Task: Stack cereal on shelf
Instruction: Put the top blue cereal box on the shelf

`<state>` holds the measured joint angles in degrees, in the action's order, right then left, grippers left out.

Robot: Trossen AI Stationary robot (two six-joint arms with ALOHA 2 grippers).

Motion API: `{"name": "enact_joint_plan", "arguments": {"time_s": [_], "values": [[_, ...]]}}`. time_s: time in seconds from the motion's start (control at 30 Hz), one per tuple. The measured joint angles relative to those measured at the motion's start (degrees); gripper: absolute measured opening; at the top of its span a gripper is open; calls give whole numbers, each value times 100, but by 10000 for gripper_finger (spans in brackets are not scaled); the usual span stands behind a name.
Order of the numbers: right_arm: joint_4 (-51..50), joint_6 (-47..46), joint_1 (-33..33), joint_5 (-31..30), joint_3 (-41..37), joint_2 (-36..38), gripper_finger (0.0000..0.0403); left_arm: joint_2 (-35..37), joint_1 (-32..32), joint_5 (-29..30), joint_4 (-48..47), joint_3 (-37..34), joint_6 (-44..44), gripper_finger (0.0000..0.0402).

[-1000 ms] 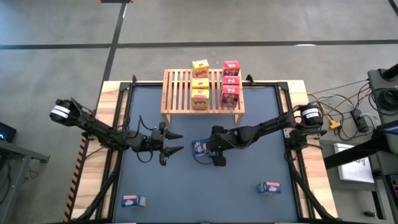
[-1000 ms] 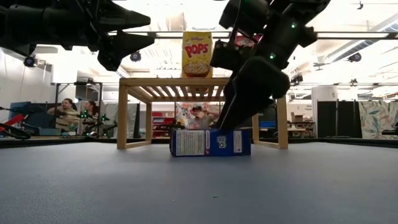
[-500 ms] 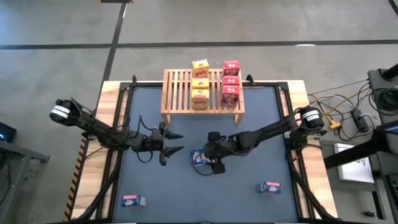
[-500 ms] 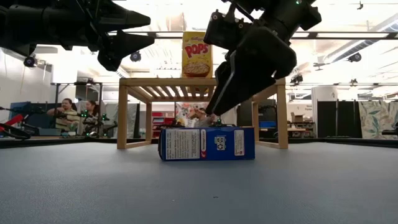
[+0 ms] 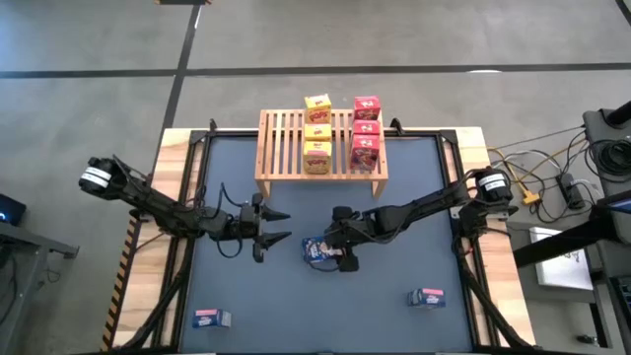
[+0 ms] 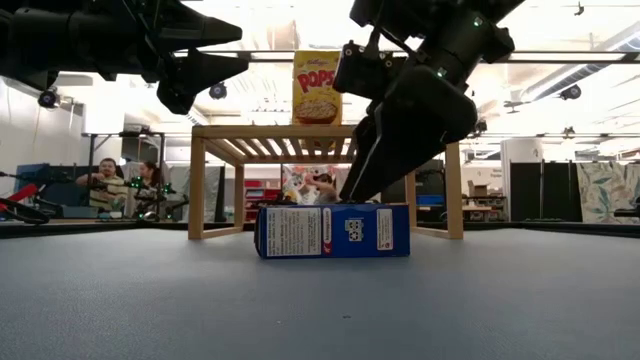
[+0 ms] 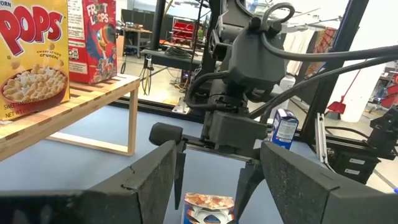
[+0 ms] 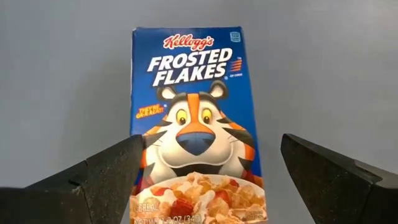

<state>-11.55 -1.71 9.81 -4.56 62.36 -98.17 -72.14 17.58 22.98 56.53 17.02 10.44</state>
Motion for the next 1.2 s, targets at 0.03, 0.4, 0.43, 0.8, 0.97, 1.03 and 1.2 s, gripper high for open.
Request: {"name": "enact_joint_plan", "arguments": {"time_s": [0.03, 0.4, 0.43, 0.8, 0.97, 1.03, 1.2], "values": [[27, -27, -1, 14, -12, 0, 372, 0, 0, 0, 0, 0, 0, 219], [350, -156, 4, 307, -112, 0, 372, 0, 1, 0, -2, 0, 0, 219], [342, -151, 4, 307, -122, 0, 372, 0, 0, 0, -1, 0, 0, 219], [536, -123, 4, 49, -212, -310, 372, 0, 1, 0, -1, 0, 0, 219], [489, -127, 2, 49, -203, -513, 372, 0, 1, 0, 0, 0, 0, 219], [463, -106, 2, 49, -201, -514, 372, 0, 0, 0, -2, 0, 0, 219], [454, -81, 2, 50, -201, -511, 365, 0, 0, 0, -9, 0, 0, 219]]}}
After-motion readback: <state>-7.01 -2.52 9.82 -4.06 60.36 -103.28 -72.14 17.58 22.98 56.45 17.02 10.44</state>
